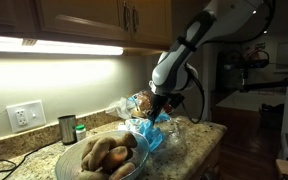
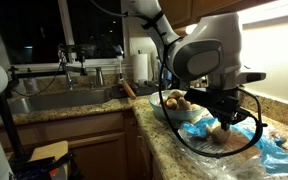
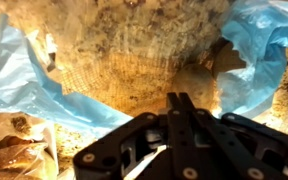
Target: Remove a potatoe from the bag and put it in the bowl
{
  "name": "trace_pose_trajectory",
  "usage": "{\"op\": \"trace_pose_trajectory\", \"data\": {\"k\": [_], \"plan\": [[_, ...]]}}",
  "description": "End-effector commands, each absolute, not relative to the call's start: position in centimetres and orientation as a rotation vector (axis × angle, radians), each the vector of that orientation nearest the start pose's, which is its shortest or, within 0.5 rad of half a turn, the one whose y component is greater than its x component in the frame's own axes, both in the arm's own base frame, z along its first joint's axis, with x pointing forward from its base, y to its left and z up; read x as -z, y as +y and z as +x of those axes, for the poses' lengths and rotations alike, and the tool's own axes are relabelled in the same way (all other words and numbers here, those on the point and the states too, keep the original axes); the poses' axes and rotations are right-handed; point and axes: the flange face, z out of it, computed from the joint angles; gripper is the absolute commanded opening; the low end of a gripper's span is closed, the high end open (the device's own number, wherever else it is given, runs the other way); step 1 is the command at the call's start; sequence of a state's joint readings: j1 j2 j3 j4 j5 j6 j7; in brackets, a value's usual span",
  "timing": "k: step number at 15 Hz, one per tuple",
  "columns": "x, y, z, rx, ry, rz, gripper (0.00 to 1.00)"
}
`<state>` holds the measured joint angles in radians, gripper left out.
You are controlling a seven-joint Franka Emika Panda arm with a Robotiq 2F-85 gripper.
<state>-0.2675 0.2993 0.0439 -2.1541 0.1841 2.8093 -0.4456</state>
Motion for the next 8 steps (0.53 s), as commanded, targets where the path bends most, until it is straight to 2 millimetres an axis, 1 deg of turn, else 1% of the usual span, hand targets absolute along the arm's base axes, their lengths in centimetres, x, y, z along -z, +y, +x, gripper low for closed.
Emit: {"op": "trace_pose_trajectory", "data": {"k": [1,8], "plan": [[-29.5,-15.0,59.2,0.58,-0.112,-3.067,0.07],[-29.1,-14.9,60.6,0.572,-0.148,-3.029,0.07]]}}
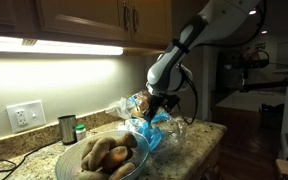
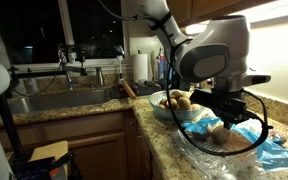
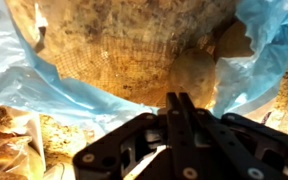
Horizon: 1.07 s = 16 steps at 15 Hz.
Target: Remove a potatoe from the bag and put it in the bowl
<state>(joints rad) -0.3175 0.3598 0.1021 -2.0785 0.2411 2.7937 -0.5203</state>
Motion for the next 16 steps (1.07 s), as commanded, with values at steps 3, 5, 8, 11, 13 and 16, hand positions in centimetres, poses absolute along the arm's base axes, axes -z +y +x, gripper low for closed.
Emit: {"op": "trace_pose_trajectory", "data": {"k": [3,5,8,11,13,16], "plan": [[-28.87,-14.63,60.96,0.536,-0.174,-2.996,0.07],[-28.8,-14.59,61.05,0.519,-0.19,-2.985,0.07],[-28.77,-14.55,61.04,0.501,-0.207,-2.976,0.07],[-28.71,-14.57,61.12,0.493,-0.224,-2.966,0.07],[-28.68,-14.53,61.17,0.492,-0.236,-2.954,0.07],[-28.5,-14.66,61.22,0.486,-0.246,-2.941,0.07]]}}
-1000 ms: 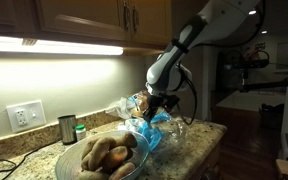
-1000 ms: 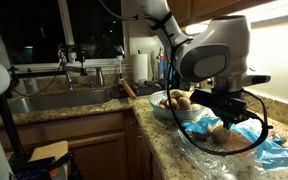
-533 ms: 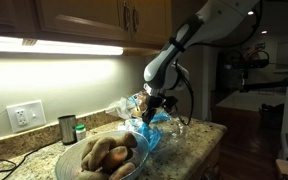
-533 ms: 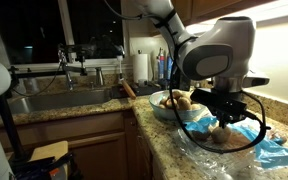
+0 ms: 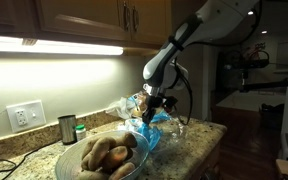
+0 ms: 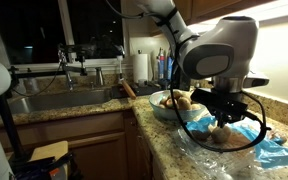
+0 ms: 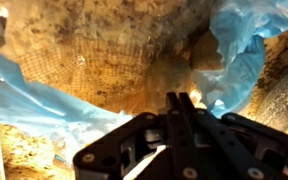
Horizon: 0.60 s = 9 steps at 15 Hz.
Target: Remove a potatoe from the bag and put it in the bowl
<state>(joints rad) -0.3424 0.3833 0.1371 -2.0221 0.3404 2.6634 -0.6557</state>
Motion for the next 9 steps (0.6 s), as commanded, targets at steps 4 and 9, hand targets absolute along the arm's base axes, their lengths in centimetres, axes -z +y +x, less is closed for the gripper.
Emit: {"op": "trace_pose_trajectory", "data": {"k": [4,9], "plan": [[-28.25,-14.71,61.46,0.481,-0.268,-2.93,0.07],[-27.83,-14.9,61.79,0.479,-0.281,-2.927,0.07]]}}
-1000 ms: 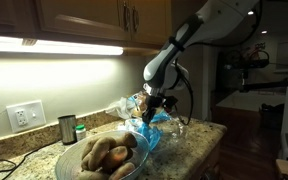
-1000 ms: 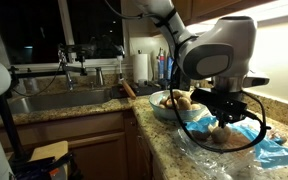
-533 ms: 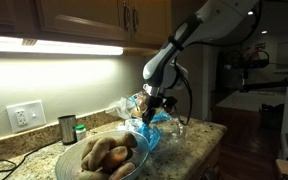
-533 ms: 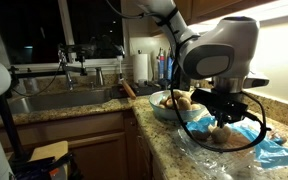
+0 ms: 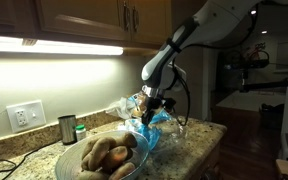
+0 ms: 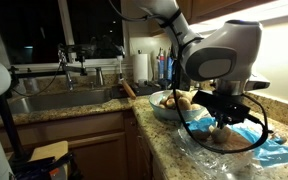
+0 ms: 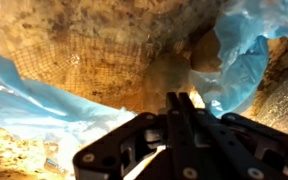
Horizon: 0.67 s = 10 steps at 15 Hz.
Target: Remove a potatoe from the bag and put it in the bowl
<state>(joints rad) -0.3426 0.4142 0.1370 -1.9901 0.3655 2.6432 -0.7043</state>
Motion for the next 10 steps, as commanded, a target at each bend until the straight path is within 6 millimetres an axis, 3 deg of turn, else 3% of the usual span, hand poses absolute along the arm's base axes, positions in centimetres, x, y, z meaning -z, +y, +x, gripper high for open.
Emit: {"op": "trace_pose_trajectory", "data": {"k": [1,3,4,5,10], "plan": [[-27.8,-14.91,61.83,0.479,-0.283,-2.927,0.07],[-27.7,-14.94,61.9,0.476,-0.283,-2.926,0.07],[-27.65,-14.95,61.93,0.472,-0.281,-2.927,0.32],[-27.61,-14.96,61.97,0.471,-0.282,-2.926,0.33],[-27.68,-14.95,61.96,0.469,-0.284,-2.924,0.64]]}}
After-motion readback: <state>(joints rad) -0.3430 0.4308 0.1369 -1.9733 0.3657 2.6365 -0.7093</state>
